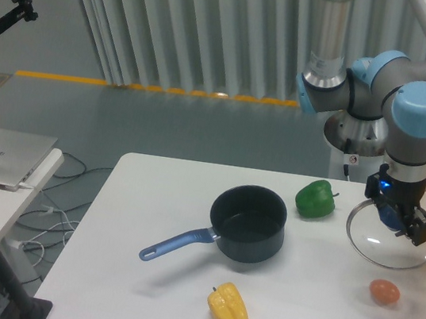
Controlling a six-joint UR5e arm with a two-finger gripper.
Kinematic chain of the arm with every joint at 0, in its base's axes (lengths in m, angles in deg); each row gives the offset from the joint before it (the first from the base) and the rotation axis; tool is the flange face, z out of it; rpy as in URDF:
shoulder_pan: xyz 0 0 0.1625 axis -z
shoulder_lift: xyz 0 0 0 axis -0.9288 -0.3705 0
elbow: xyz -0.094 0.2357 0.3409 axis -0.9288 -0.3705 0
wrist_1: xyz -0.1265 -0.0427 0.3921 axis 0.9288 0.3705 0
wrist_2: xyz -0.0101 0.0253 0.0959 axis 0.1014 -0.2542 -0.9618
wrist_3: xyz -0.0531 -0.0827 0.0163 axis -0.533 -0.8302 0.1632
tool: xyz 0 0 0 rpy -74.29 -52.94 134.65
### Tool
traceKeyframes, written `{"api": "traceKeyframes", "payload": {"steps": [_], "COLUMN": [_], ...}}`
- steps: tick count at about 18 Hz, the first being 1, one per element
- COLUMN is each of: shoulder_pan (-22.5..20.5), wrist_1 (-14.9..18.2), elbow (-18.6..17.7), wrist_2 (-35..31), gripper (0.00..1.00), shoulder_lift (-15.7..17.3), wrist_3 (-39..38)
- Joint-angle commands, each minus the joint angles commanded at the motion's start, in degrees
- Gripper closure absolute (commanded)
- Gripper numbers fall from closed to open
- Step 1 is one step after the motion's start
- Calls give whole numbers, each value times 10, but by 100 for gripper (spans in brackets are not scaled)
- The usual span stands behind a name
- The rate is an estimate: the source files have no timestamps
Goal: Place the lid on the table
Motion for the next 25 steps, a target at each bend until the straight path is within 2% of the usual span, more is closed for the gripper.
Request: {"api": "traceKeyframes", "payload": {"steps": [3,7,13,19,23,25], "shoulder_pan": [3,12,47,77,98,107], "wrist_1": [-1,-23,-35,-59,-94,-95], "elbow": [5,9,35,52,58,69], "wrist_2": [5,5,4,3,1,0], "gripper": [51,51,51,51,51,51], "shoulder_lift": [-7,-22,-61,-86,-108,-122], "wrist_3": [-3,-23,-76,-125,-152,-168]}}
